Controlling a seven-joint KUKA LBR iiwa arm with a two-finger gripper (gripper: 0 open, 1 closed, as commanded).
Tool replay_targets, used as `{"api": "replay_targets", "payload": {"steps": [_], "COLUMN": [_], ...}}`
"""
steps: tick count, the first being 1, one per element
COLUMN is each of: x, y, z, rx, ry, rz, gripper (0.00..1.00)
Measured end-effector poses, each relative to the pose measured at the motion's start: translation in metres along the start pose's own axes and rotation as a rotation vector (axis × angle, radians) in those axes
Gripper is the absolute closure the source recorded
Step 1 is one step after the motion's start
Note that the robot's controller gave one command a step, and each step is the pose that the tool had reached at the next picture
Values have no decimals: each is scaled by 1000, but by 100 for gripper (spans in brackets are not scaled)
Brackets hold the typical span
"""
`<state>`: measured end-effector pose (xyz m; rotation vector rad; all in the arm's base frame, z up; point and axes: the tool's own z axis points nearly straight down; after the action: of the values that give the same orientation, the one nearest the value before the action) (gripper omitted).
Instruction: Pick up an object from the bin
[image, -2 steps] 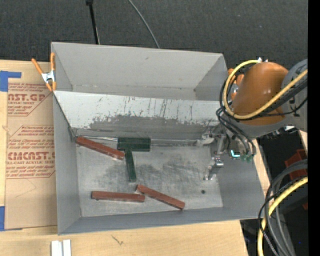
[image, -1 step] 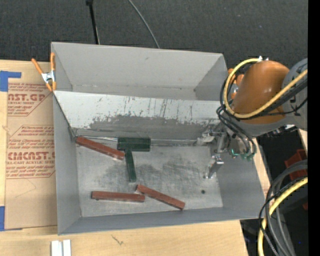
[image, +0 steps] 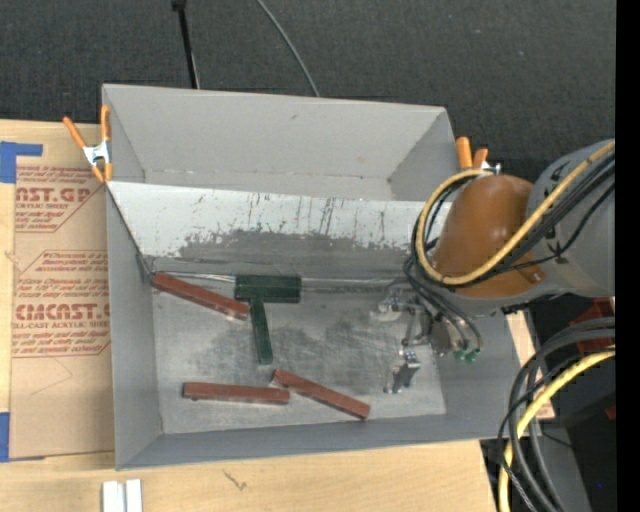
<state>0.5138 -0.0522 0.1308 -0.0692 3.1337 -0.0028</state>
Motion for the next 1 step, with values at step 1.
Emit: {"api": "replay_targets", "payload": {"steps": [1], "x": [-4], "y": [21], "z": [29], "rx": [-3], "ry": [11], "rz": [71], "gripper": [0]}}
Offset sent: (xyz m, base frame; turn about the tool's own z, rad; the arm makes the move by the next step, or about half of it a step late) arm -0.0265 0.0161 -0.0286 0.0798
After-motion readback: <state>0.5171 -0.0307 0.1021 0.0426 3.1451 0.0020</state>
